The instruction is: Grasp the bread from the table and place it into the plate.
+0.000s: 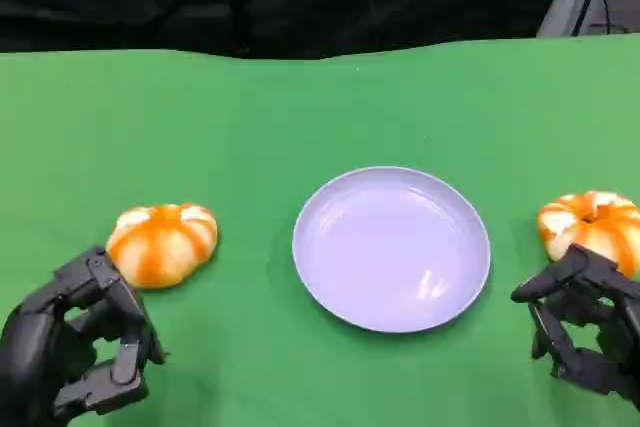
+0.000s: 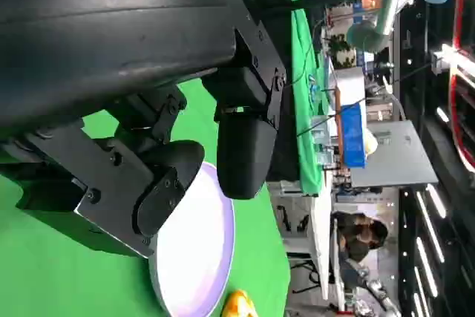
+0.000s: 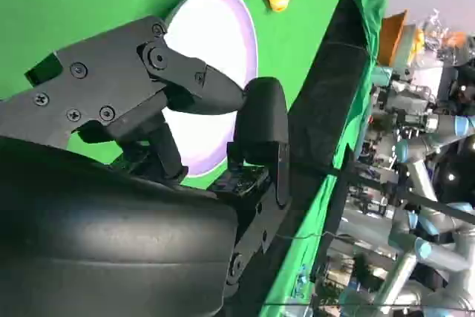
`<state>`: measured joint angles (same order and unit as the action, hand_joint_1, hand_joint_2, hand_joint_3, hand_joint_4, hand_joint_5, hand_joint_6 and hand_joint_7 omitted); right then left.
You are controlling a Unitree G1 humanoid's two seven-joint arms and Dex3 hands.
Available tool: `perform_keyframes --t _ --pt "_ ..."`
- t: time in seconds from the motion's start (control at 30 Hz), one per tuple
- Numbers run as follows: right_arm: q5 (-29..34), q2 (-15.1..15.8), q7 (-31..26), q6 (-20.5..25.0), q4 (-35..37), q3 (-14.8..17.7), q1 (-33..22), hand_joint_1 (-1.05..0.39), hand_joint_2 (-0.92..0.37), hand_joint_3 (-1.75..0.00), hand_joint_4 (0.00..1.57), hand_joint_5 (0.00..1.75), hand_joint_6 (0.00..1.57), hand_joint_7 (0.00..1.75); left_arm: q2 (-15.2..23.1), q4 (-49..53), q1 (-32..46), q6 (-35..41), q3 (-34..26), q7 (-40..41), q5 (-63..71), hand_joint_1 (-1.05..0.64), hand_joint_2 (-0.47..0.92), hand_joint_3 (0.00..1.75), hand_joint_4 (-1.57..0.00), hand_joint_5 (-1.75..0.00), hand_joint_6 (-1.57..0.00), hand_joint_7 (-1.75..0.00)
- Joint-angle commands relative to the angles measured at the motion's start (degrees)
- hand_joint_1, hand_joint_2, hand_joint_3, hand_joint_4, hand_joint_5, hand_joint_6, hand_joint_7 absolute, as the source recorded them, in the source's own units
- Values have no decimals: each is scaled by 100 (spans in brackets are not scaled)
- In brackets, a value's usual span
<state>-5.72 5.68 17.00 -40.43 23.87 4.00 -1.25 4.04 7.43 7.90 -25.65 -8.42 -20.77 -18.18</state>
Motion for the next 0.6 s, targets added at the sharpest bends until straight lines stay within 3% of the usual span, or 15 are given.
perform_keyframes --t 0.03,0.4,0.47,0.53,0.6 --pt "-253 47 36 -75 -46 114 -108 -16 -77 -78 82 164 79 139 101 -1 35 -12 -71 -17 44 4 51 135 -85 -175 -71 -170" --pt "-282 29 -85 210 -405 107 -357 -16 -80 -71 83 163 80 136 106 42 19 -147 -113 5 114 6 51 136 -84 -175 -70 -171" --pt "-250 20 -118 203 -412 106 -364 -17 -81 -71 83 164 80 137 121 86 25 -372 -133 134 396 5 50 135 -79 -173 -70 -164" --pt "-241 17 -146 233 -445 98 -378 -18 -81 -70 83 164 80 138 136 187 6 -715 -172 319 792 2 50 125 -77 -159 -73 -144" --pt "-261 27 -125 216 -432 92 -359 -18 -81 -70 83 164 79 139 223 135 -6 -1059 -214 515 1272 1 51 122 -76 -154 -74 -136"
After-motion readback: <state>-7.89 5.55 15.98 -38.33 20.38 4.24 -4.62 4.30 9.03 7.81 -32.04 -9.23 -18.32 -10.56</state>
